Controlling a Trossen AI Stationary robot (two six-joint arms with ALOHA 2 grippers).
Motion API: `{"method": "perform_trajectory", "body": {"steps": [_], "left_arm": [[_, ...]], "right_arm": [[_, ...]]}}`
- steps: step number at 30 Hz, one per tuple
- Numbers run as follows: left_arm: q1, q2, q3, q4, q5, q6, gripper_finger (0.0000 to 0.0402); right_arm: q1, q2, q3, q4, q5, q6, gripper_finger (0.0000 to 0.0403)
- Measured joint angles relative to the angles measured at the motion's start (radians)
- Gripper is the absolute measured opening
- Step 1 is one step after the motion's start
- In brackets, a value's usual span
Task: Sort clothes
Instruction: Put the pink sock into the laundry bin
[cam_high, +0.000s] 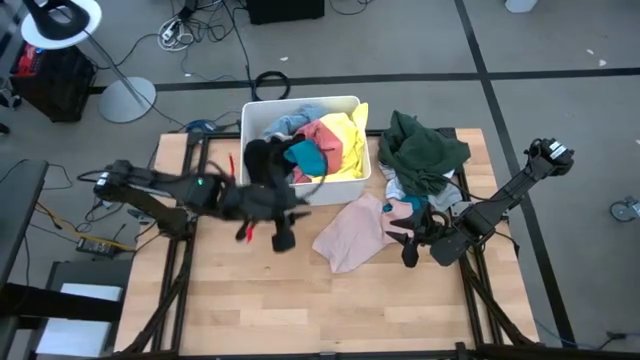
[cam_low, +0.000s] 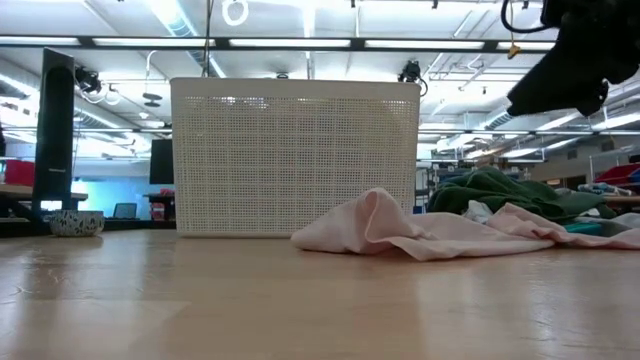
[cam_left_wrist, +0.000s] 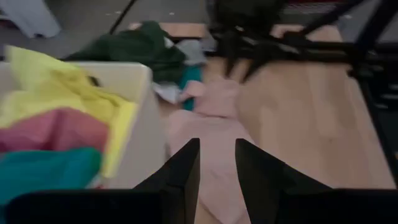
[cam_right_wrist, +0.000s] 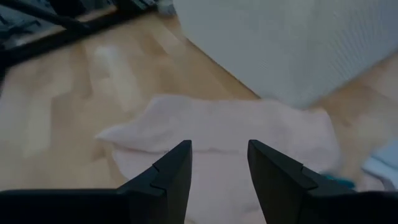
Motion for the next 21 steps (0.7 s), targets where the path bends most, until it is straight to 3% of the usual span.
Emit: {"method": "perform_trajectory", "body": {"steps": [8, 12, 16, 21], "left_arm": [[-0.092, 0.002, -0.31, 0.408, 0.014, -0.022, 0.0106], [-0.091, 0.001, -0.458, 0.594, 0.05, -0.053, 0.0106], [-0.091, 0.002, -0.565, 0.72, 0.053, -0.094, 0.0106], [-0.091, 0.002, -0.634, 0.758, 0.055, -0.101, 0.0106]], "right_arm": [[-0.095, 0.0, 0.091, -0.344, -0.167, 0.194, 0.0147], [-0.198, 0.004, 0.102, -0.505, -0.347, 0.26, 0.0137], [-0.293, 0.029, 0.072, -0.56, -0.537, 0.314, 0.0133], [-0.353, 0.096, 0.043, -0.553, -0.594, 0.315, 0.0134]]}}
